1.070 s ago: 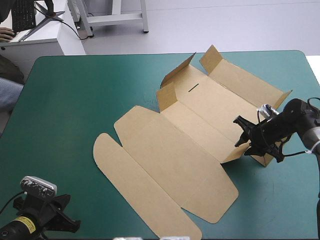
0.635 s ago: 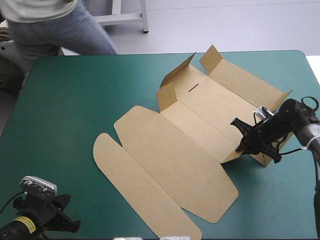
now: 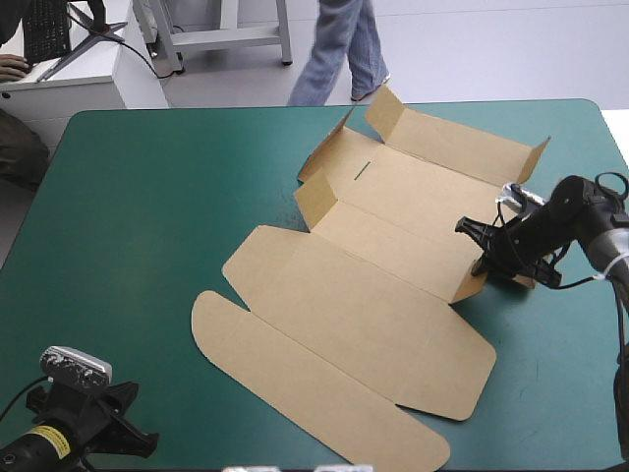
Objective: Fold the box
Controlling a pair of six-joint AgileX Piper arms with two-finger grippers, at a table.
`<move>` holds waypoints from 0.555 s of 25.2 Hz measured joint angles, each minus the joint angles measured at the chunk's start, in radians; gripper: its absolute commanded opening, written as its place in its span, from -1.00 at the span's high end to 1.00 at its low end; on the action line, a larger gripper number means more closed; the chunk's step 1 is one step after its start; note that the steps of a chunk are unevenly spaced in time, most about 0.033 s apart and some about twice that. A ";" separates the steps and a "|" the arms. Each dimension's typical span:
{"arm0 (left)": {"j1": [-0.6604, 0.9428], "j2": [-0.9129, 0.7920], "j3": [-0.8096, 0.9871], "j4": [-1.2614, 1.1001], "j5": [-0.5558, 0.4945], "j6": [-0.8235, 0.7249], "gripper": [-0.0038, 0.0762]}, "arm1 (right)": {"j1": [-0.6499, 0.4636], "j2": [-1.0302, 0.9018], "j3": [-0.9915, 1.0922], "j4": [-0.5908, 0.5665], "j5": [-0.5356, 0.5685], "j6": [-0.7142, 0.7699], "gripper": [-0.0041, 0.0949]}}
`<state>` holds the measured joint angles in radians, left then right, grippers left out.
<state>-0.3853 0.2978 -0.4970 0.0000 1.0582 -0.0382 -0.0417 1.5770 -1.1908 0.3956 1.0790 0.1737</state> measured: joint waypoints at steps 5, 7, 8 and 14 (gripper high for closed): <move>0.000 0.000 0.000 0.000 0.000 0.000 0.93 | 0.047 0.162 -0.327 -0.168 0.114 -0.163 0.93; 0.000 0.000 0.000 0.000 0.000 0.001 0.93 | 0.073 0.217 -0.422 -0.226 0.137 -0.217 0.93; 0.000 0.000 0.000 0.000 0.000 0.001 0.93 | 0.090 0.247 -0.472 -0.255 0.141 -0.247 0.93; 0.000 0.000 0.000 0.000 0.000 0.001 0.93 | 0.213 0.408 -0.722 -0.385 0.152 -0.451 0.93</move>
<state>-0.3853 0.2978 -0.4970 0.0000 1.0583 -0.0372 0.1710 1.9845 -1.9129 0.0111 1.2314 -0.2770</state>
